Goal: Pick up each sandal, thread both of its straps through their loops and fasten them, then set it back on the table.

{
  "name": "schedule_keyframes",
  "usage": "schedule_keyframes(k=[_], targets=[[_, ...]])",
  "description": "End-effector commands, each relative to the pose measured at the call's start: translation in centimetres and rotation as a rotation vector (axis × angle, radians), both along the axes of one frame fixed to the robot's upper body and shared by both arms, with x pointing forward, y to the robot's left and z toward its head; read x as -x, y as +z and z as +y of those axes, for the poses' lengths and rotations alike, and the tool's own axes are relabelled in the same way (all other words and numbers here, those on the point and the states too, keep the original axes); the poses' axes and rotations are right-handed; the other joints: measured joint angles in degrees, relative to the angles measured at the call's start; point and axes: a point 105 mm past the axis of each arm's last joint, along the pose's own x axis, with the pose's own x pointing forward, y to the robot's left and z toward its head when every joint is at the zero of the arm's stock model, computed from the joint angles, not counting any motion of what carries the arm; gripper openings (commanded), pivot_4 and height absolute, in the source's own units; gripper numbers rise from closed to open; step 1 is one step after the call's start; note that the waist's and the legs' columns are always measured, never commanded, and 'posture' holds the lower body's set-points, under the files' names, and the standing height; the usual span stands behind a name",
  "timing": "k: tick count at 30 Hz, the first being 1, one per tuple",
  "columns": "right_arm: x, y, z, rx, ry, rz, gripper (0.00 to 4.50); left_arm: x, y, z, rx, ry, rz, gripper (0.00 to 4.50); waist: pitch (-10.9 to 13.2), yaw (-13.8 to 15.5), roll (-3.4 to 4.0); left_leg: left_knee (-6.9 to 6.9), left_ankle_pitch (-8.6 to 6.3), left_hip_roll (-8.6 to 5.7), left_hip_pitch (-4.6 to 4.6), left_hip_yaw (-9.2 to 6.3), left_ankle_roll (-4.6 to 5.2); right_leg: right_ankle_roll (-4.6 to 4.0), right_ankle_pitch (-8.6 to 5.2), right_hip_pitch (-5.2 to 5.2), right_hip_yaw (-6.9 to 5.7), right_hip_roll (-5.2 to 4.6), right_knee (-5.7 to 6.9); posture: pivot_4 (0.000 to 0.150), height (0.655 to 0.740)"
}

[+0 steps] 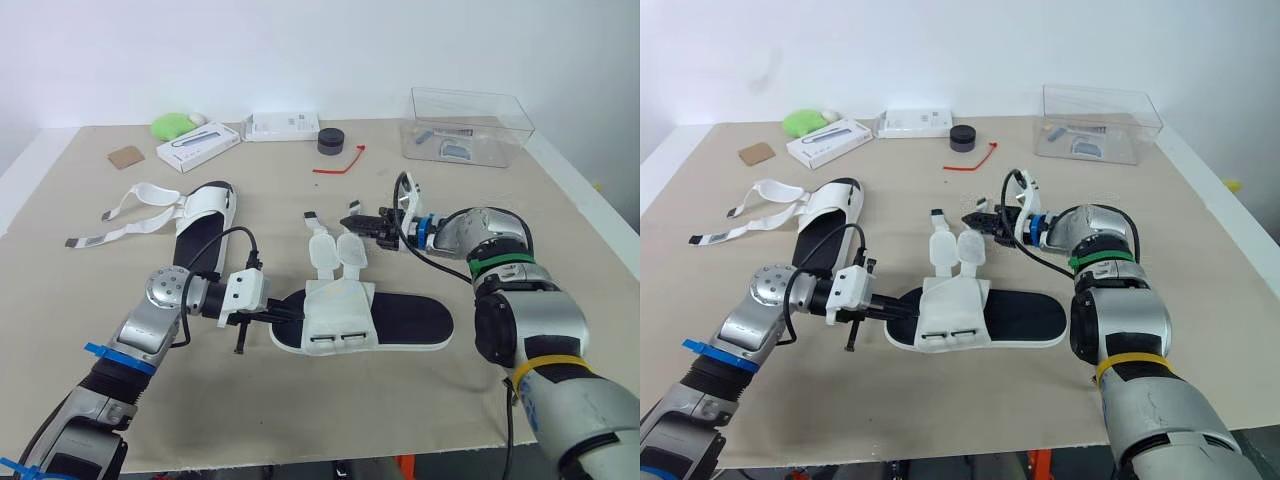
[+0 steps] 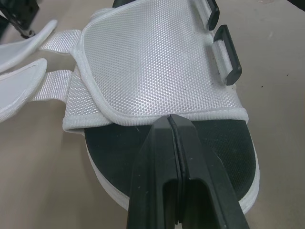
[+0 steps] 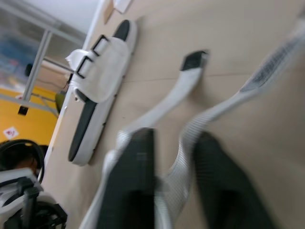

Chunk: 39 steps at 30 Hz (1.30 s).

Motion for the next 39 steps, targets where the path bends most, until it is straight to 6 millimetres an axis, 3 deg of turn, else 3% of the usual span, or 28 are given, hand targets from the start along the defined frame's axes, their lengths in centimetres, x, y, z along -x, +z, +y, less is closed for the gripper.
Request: schedule_keyframes(k=[1,6,8,11,16,17,20,22,26,33,39], targets=[[-0.3,2.6,0.6,-0.015,0.044,-0.125,0.06,0.0,0.5,0.0,0.005,-0.003,-0.033,0.00,0.00,-0.01,0.00,0.00,0.00,0.00,0.00,0.00,0.00,0.00,0.00,0.00,0.00,0.00,0.00,0.150,0.7400],[0.9,3.7,0.9,0.103,0.217,-0.399,0.06,0.0,0.4,-0.1,0.004,-0.005,-0.031,0.00,0.00,-0.10,0.01,0.01,0.00,0.00,0.00,-0.02,0.00,0.02,0.02,-0.01,0.03,0.01,0.00,0.150,0.7400],[2.0,4.7,1.2,0.178,0.304,-0.629,0.06,0.0,0.3,0.0,0.001,-0.004,-0.030,0.00,0.00,-0.21,0.00,0.00,0.00,0.01,0.00,-0.03,0.00,0.03,0.02,-0.02,0.03,0.00,0.00,0.150,0.7400],[4.1,5.1,1.5,0.448,0.406,-1.131,0.06,0.0,0.2,0.0,-0.002,-0.002,-0.028,0.00,-0.01,-0.07,0.01,0.00,-0.01,0.00,-0.02,-0.07,-0.01,0.06,0.01,-0.01,-0.03,-0.02,0.00,0.150,0.7400],[8.4,5.4,2.1,0.695,0.551,-1.816,0.06,0.1,0.1,0.0,-0.002,-0.005,-0.026,0.00,0.00,-0.38,0.01,0.00,-0.02,-0.01,0.04,-0.01,-0.04,0.16,0.06,-0.02,0.18,-0.02,-0.06,0.150,0.7400],[9.9,4.5,2.1,0.813,0.680,-2.034,0.06,0.1,0.1,0.0,-0.001,-0.006,-0.025,0.00,0.00,-0.43,0.01,0.00,-0.02,-0.02,0.08,0.04,-0.04,0.19,0.08,-0.01,0.24,-0.01,-0.06,0.150,0.7400],[13.8,0.9,1.3,0.949,1.135,-2.505,0.06,0.1,0.1,-0.1,0.002,-0.007,-0.021,0.00,0.00,-0.54,-0.01,0.00,-0.01,-0.03,0.19,0.22,-0.06,0.42,-0.02,0.06,0.33,-0.01,-0.09,0.150,0.7400],[14.2,-0.3,0.8,0.910,1.153,-2.538,0.06,0.1,0.0,-0.1,0.001,-0.009,-0.019,0.00,-0.05,-0.57,-0.11,-0.01,-0.01,-0.02,0.30,0.33,-0.06,0.60,-0.13,0.11,0.42,0.00,-0.10,0.150,0.7400],[13.3,-1.6,-0.1,0.967,1.196,-2.443,0.06,0.2,-0.1,-0.2,-0.001,-0.016,-0.013,0.00,-0.04,-0.57,-0.15,0.01,0.05,0.00,0.51,0.64,-0.12,0.35,0.10,0.15,0.74,0.02,0.00,0.150,0.7400],[11.5,0.7,0.2,1.053,1.090,-2.513,0.06,0.1,-0.1,-0.3,-0.002,-0.023,-0.012,0.00,-0.02,-0.66,-0.19,0.00,0.21,-0.02,0.95,0.88,0.02,0.33,0.10,0.35,1.16,0.10,0.01,0.150,0.7400],[12.3,1.5,0.2,0.869,0.981,-2.506,0.06,0.0,-0.1,-0.3,-0.004,-0.022,-0.011,0.00,-0.02,-0.73,-0.19,-0.08,0.24,-0.01,0.97,0.91,0.00,0.27,0.13,0.32,1.24,0.14,0.01,0.150,0.7400]])
